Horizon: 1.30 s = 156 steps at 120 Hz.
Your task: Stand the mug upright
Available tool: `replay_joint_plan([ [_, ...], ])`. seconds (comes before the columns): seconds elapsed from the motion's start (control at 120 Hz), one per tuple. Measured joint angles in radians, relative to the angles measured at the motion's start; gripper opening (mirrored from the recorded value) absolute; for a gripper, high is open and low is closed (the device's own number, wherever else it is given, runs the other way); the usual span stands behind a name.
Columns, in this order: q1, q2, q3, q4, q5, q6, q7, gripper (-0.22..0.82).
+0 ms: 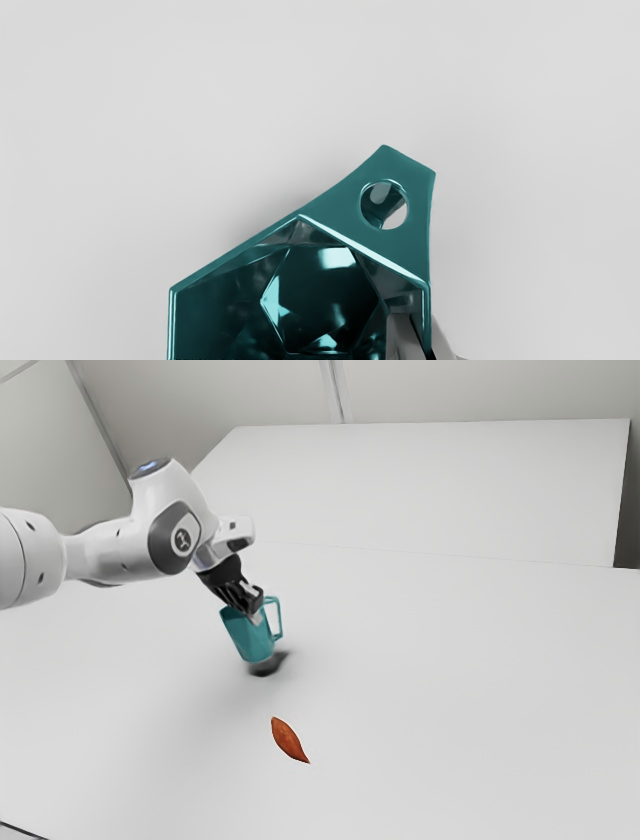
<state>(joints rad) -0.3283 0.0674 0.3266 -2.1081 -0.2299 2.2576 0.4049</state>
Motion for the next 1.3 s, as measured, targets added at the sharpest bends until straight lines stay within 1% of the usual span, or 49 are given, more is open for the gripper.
replay_joint_plan([
  [0.275, -0.002, 0.0, 0.002, -0.069, 0.054, 0.076, 0.024, -0.18],
  [0.408, -0.002, -0.001, 0.002, -0.083, 0.127, 0.099, 0.03, -0.18],
  [0.6, -0.003, 0.003, 0.002, -0.096, 0.16, 0.121, 0.034, -0.18],
  [0.617, -0.003, 0.004, 0.002, -0.096, 0.161, 0.122, 0.034, -0.17],
  [0.792, 0.0, -0.008, 0.002, -0.097, 0.181, 0.127, 0.039, 0.22],
  [0.85, 0.001, -0.017, 0.002, -0.095, 0.184, 0.126, 0.04, 0.31],
  [0.908, 0.001, -0.027, 0.002, -0.094, 0.188, 0.125, 0.041, 0.38],
  [1.025, -0.001, -0.05, 0.002, -0.084, 0.202, 0.121, 0.041, 0.48],
  [1.1, -0.003, -0.059, 0.003, -0.046, 0.21, 0.088, 0.029, 0.51],
  [1.3, -0.007, -0.076, 0.002, 0.146, 0.283, -0.112, -0.042, 0.57],
])
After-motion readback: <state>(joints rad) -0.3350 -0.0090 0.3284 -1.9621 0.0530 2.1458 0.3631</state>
